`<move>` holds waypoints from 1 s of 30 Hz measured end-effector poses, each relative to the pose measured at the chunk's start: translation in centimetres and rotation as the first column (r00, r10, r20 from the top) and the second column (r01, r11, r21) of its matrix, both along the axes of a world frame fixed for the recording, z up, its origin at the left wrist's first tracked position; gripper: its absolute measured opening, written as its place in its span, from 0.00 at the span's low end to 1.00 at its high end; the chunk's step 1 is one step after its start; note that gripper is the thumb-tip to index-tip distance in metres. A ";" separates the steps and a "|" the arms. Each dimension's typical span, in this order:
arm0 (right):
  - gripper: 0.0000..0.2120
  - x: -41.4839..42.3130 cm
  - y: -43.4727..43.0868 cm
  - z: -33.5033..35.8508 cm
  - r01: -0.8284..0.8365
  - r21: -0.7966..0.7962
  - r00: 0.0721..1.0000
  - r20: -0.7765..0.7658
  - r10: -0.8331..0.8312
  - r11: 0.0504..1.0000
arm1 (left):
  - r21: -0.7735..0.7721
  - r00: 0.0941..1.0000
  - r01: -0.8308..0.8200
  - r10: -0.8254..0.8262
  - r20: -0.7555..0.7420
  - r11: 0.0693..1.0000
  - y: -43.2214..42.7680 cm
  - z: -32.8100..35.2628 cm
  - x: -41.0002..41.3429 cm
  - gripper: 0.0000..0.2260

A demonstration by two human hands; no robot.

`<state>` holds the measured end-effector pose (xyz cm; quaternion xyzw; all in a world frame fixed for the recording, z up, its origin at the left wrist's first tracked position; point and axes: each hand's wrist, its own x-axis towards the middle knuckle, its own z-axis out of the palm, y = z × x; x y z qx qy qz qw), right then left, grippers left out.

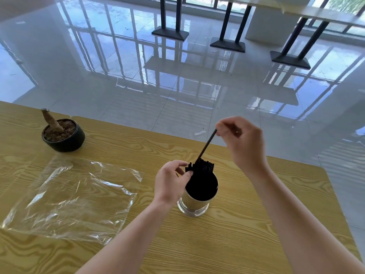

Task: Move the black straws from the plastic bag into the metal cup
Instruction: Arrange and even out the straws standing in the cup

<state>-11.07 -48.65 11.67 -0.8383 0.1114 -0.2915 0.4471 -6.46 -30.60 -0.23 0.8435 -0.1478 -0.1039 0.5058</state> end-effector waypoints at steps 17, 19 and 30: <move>0.04 -8.6 4.5 -7.6 0.151 0.665 0.974 -0.224 0.002 0.731 | -0.403 0.961 -0.201 0.100 -0.258 0.893 -1.7 6.3 -0.7 0.06; 0.06 -8.3 4.2 -7.3 0.117 0.593 0.964 -0.260 0.052 0.796 | -0.400 0.975 -0.169 0.092 -0.205 0.901 -1.6 6.4 -1.0 0.04; 0.04 -4.1 3.1 -2.5 -0.026 -0.026 0.993 -0.113 0.023 0.999 | 0.050 0.883 0.102 -0.114 0.456 0.993 -2.4 5.6 -4.4 0.04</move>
